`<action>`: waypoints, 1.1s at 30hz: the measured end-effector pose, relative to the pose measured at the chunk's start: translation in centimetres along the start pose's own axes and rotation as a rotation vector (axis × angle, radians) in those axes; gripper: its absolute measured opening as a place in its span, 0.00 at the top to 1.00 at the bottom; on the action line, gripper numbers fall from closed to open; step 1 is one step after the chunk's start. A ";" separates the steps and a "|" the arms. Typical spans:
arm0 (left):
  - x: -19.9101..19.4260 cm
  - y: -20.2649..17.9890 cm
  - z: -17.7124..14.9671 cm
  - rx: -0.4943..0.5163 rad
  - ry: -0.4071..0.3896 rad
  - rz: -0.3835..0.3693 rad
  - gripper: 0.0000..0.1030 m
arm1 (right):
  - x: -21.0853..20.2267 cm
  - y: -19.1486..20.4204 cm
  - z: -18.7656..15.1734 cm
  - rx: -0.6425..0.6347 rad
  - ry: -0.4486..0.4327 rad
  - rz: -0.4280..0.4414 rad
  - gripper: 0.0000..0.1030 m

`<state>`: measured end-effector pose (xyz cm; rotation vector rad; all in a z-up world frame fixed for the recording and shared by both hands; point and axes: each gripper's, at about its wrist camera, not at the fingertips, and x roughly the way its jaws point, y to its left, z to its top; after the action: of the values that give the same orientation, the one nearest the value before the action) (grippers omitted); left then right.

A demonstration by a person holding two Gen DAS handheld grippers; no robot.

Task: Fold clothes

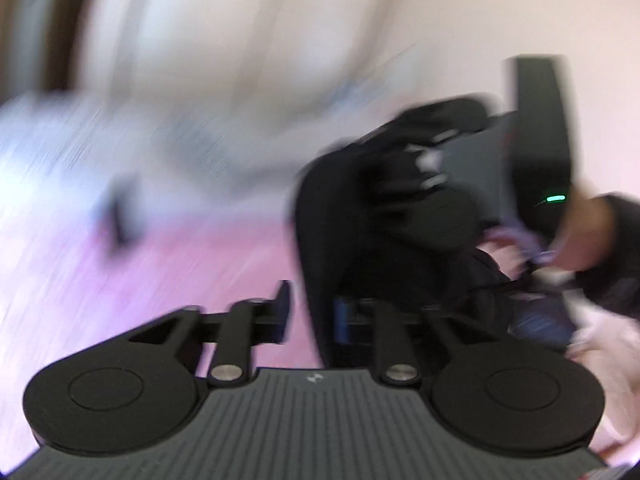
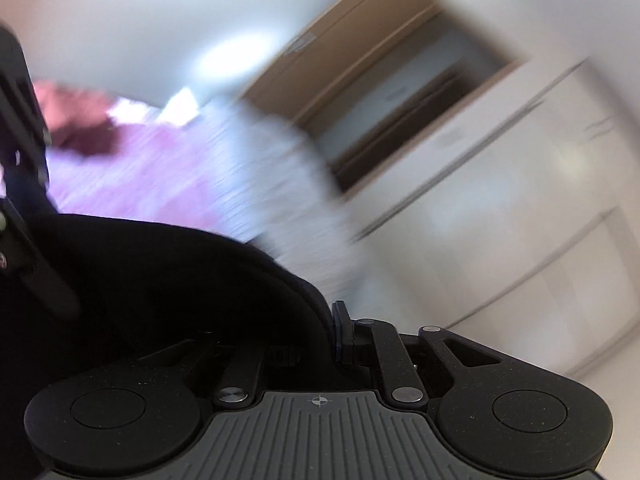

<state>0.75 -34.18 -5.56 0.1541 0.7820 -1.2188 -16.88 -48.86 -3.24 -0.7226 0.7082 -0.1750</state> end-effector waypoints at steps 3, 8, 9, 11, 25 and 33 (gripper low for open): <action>3.0 7.2 -5.3 -0.096 0.165 0.181 0.75 | 5.8 6.3 -0.8 -0.013 0.065 0.160 0.45; 2.4 11.6 -12.5 -0.123 0.279 0.256 0.75 | 7.3 13.0 -3.4 0.111 0.183 0.362 0.45; 3.1 11.5 -12.9 -0.102 0.298 0.256 0.75 | 7.3 13.2 -4.5 0.136 0.228 0.380 0.45; 4.5 11.2 -13.9 -0.059 0.335 0.251 0.73 | 6.2 13.5 -8.0 0.178 0.314 0.391 0.45; 14.9 -11.6 -20.9 0.407 0.457 -0.024 0.55 | -0.7 3.6 -33.5 0.560 0.602 0.334 0.44; 18.3 -19.1 -24.9 0.535 0.516 0.043 0.51 | -5.1 3.7 -39.6 0.557 0.590 0.382 0.44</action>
<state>-25.11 -42.98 -29.43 0.9478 0.8668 -1.3424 -46.71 -65.73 -24.00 0.0203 1.2779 -0.2246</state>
